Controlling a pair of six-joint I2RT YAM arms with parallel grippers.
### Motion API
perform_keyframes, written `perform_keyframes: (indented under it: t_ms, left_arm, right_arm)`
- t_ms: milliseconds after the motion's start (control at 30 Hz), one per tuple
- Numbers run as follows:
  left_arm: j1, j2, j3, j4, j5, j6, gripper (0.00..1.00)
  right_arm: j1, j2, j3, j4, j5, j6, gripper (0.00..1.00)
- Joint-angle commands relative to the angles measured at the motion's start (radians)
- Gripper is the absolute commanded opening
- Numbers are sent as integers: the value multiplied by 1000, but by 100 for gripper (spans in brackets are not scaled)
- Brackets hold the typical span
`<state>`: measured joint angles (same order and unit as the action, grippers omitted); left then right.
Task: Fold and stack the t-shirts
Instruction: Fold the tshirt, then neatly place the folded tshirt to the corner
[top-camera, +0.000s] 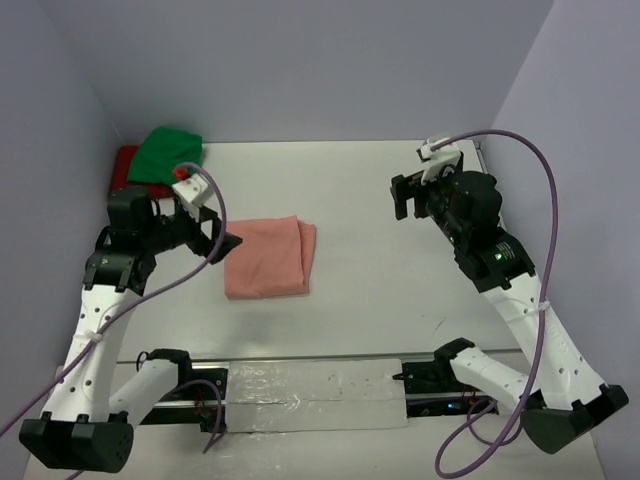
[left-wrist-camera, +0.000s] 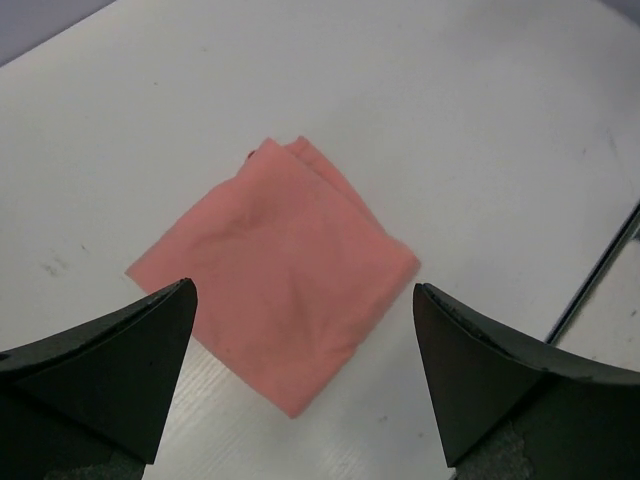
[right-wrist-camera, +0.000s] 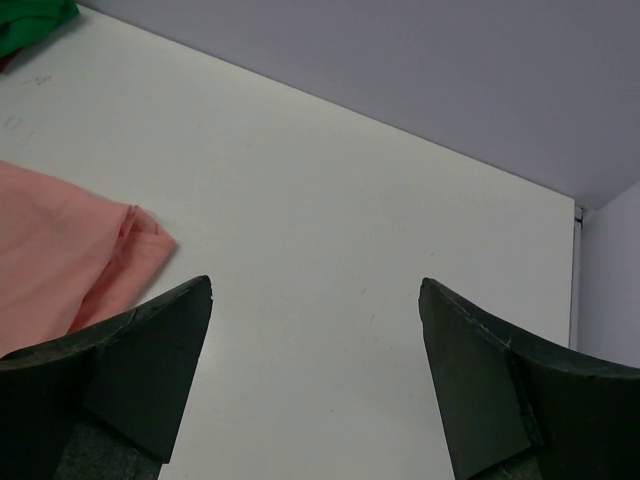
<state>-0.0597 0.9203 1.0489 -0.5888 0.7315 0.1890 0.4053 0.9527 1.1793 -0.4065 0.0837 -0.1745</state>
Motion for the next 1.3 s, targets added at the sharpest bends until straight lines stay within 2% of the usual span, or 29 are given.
perform_keyframes:
  t_ms: [0, 67, 100, 167, 200, 267, 300, 333, 467, 567, 667, 833, 1033, 1267]
  left_arm:
    - [-109, 0, -59, -23, -190, 185, 99]
    - [-190, 24, -157, 32, -276, 216, 99]
    - [-228, 52, -188, 61, -385, 227, 99]
    - [-328, 69, -283, 142, -469, 248, 97]
    - [-368, 65, -314, 185, -585, 245, 97]
    - [-483, 64, -402, 272, -697, 282, 97]
    - [-558, 68, -429, 306, -798, 293, 97]
    - [-586, 77, -453, 328, -826, 302, 97]
    - [-621, 156, -504, 368, -817, 305, 96]
    - [-673, 231, -546, 432, -874, 309, 96]
    - [-726, 276, -585, 539, -957, 320, 97]
    - [-790, 344, -579, 616, -958, 284, 98]
    - [-905, 405, -626, 816, -1136, 268, 98]
    - [-928, 639, -599, 935, -1245, 268, 89]
  right_arm:
    - [-13, -40, -33, 5, 37, -17, 91]
    - [-19, -46, -49, 9, 39, -26, 91]
    - [-22, -45, -52, 9, 50, -26, 91]
    - [-26, -29, -56, 9, 56, -26, 91]
    - [-28, -23, -56, 8, 59, -28, 91]
    - [-33, -5, -63, 14, 71, -37, 91]
    - [-36, 13, -72, 18, 73, -45, 92]
    - [-39, 32, -70, 15, 74, -51, 93]
    - [-57, 145, -43, -57, 76, 2, 91]
    - [-75, 124, -112, 7, 19, -5, 92]
    - [-82, 123, -109, -12, 18, -2, 93]
    - [-108, 149, -98, -20, 19, 12, 93]
    - [-129, 130, -92, -25, -7, 18, 93]
    - [-143, 123, -73, -43, -32, 24, 93]
